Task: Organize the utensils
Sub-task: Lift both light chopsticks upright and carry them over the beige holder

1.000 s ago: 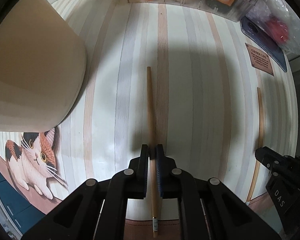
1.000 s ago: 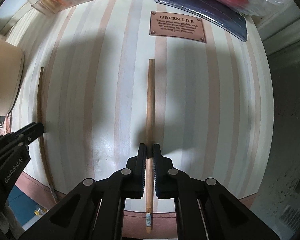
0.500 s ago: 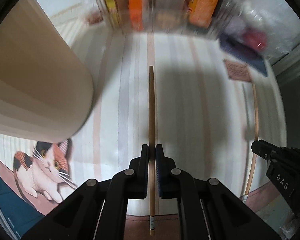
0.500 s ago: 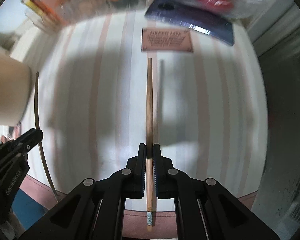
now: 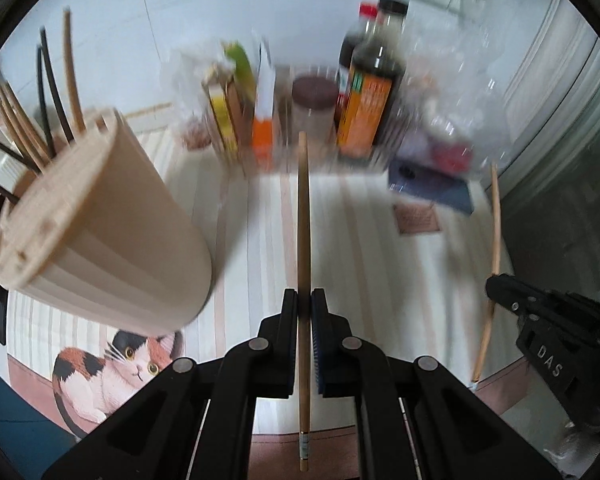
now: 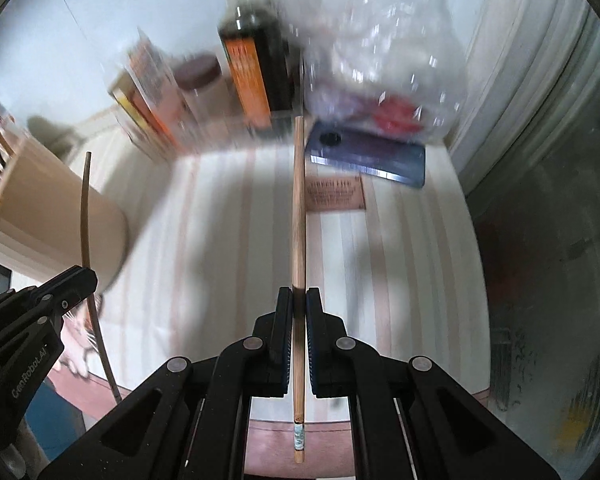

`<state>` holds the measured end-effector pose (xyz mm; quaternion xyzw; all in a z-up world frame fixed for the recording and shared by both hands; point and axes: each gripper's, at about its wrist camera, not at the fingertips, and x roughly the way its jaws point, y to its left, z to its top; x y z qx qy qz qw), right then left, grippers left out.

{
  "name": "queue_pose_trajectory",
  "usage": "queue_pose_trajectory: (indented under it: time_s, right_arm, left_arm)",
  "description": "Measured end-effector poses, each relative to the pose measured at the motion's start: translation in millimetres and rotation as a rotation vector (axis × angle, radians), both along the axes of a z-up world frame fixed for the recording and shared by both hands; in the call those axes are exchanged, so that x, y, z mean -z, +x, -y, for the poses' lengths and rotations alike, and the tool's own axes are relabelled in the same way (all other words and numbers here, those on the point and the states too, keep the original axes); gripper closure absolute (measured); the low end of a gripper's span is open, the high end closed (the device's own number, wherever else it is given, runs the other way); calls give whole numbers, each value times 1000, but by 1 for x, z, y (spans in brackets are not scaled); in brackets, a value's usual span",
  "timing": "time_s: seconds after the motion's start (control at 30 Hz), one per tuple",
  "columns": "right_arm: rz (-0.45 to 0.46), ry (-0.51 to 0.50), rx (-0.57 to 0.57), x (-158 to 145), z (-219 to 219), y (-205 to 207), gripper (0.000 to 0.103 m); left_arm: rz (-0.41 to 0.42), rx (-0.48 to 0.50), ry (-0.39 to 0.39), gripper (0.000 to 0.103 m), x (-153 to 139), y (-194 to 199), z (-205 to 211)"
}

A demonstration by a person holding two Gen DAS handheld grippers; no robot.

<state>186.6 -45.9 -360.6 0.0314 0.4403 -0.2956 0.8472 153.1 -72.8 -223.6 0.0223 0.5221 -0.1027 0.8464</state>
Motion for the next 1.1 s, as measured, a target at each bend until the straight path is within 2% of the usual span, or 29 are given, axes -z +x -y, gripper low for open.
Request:
queue_pose_trajectory:
  time_s: [0.23,0.5,0.57,0.7,0.83,1.1]
  right_arm:
    - [129,-20,-51,-58,-23,3,96]
    - [275,-9,-170,-134,-61,25,96]
    - [314,4,-218,-152,-76,38,96]
    - [369,34,-314,-173,-108,70,96]
    - [399,84,-402,-172,-141,112,96]
    - [440,138,-489,-132,-180,190,96]
  left_arm:
    - [128,-10,-109,99,-71,8,-15]
    - [269,-86,-254,99,-166,23,-66]
    - [319,-113,-269,99,-191,25,-84]
    - [402,-185,-254,99,-218,37,-119]
    - [448,-289,-233,99,-218,50,-166]
    - [486,-452,-262,99,-162,80,-232]
